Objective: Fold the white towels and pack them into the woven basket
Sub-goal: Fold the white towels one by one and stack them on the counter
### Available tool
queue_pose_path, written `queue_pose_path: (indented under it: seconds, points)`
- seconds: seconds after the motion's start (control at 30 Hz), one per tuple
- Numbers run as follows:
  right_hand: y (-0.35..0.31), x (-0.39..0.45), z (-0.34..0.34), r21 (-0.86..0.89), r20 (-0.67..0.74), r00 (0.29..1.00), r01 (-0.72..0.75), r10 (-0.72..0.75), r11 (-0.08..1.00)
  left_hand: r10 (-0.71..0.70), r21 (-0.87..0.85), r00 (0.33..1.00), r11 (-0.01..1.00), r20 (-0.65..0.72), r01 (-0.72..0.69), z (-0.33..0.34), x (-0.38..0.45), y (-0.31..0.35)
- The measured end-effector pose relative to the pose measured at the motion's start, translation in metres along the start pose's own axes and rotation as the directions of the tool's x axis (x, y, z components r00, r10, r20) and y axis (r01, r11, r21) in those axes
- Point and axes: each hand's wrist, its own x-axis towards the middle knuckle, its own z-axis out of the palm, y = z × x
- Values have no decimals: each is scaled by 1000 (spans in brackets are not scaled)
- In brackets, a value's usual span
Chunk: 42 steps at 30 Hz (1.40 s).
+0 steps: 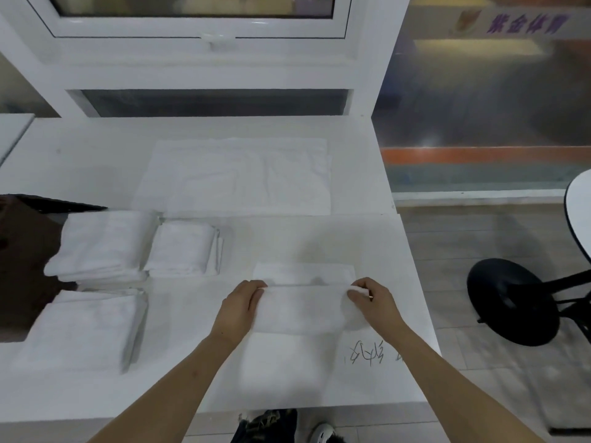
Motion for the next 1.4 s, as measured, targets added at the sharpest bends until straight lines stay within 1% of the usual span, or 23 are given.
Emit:
queue_pose_path:
  seconds: [0.07, 0.13, 0.2, 0.37, 0.43, 0.5, 0.57, 0.63, 0.67, 0.73, 0.77, 0.83, 0.87, 0.9, 0.97, 1.0, 1.1, 1.2, 1.3, 1.4]
  points:
    - [-3, 8, 2, 3, -43, 999, 6, -6, 1000, -23, -11, 1000, 1000, 4, 23, 1, 16, 2]
    - [-5, 18, 6, -37, -85, 996, 28, -31, 999, -32, -19, 999, 999, 2, 32, 2, 33, 0]
    - [-4, 33, 10, -80, -112, 992, 42, -51, 996, -55, -63, 998, 997, -8, 54, 4, 52, -3]
    - [-3, 69, 19, -266, -150, 986, 26, -68, 964, -75, -120, 997, 990, -29, 71, 10, 86, -10]
    - [1, 79, 23, -371, -150, 985, 22, -84, 928, -82, -106, 997, 991, -18, 79, 15, 94, -12]
    - [11, 90, 27, -479, -133, 983, 50, -129, 876, -92, -93, 996, 991, -6, 91, 22, 102, -17]
    - [22, 99, 32, -591, -119, 974, 87, -193, 802, -89, -80, 996, 993, -11, 87, 30, 108, -24]
    - [31, 106, 37, -699, -118, 946, 137, -302, 702, -41, 9, 998, 999, -49, 42, 37, 107, -31]
    - [34, 107, 42, -733, -90, 926, 187, -366, 654, -15, 55, 997, 998, -71, 19, 40, 104, -35]
    - [35, 106, 54, -754, 54, 877, 350, -478, 556, 70, 165, 993, 985, -91, -54, 45, 92, -42]
    - [36, 106, 61, -737, 155, 849, 440, -505, 513, 129, 218, 989, 970, -75, -110, 48, 83, -44]
    - [35, 105, 73, -703, 340, 814, 553, -471, 448, 238, 281, 971, 931, 22, -235, 53, 67, -49]
    - [36, 107, 78, -703, 399, 809, 572, -431, 423, 281, 303, 956, 907, 84, -293, 55, 61, -51]
    - [36, 107, 81, -711, 425, 816, 568, -391, 413, 309, 327, 940, 882, 144, -340, 57, 55, -52]
    - [36, 107, 82, -742, 408, 857, 512, -315, 433, 326, 379, 918, 839, 226, -392, 60, 47, -55]
    - [36, 106, 82, -762, 383, 875, 481, -298, 434, 316, 401, 917, 829, 242, -391, 61, 45, -56]
    - [37, 100, 79, -815, 268, 919, 376, -290, 441, 233, 455, 951, 837, 205, -304, 60, 41, -52]
    - [34, 90, 76, -834, 154, 955, 264, -255, 485, 97, 495, 987, 856, 126, -147, 58, 39, -46]
    - [32, 78, 75, -805, 130, 978, 199, -161, 559, -40, 482, 996, 876, 75, -1, 56, 44, -32]
    - [32, 69, 76, -757, 149, 986, 166, -79, 632, -196, 436, 978, 888, 77, 144, 57, 52, -17]
